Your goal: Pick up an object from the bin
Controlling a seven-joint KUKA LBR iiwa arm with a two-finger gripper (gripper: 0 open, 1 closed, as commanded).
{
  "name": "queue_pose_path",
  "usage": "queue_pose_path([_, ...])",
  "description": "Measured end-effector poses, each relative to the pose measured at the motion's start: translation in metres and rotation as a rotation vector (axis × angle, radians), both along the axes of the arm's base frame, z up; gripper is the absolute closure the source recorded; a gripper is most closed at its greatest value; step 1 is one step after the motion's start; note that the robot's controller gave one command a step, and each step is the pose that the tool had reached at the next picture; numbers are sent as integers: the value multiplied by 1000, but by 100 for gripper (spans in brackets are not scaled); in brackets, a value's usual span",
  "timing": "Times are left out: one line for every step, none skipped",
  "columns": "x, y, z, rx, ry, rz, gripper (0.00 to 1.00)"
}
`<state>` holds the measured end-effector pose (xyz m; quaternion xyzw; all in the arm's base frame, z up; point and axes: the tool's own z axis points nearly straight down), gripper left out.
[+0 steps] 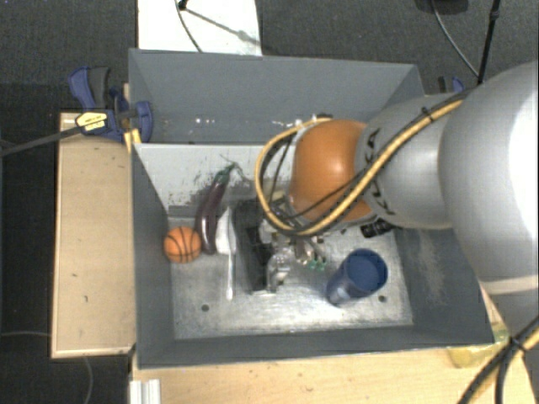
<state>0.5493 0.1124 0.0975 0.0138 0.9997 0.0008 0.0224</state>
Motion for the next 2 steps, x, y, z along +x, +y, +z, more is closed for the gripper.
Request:
queue_pose_path([0, 0, 0, 0, 0, 0, 100])
queue_pose_path([0, 0, 0, 0, 0, -1, 100])
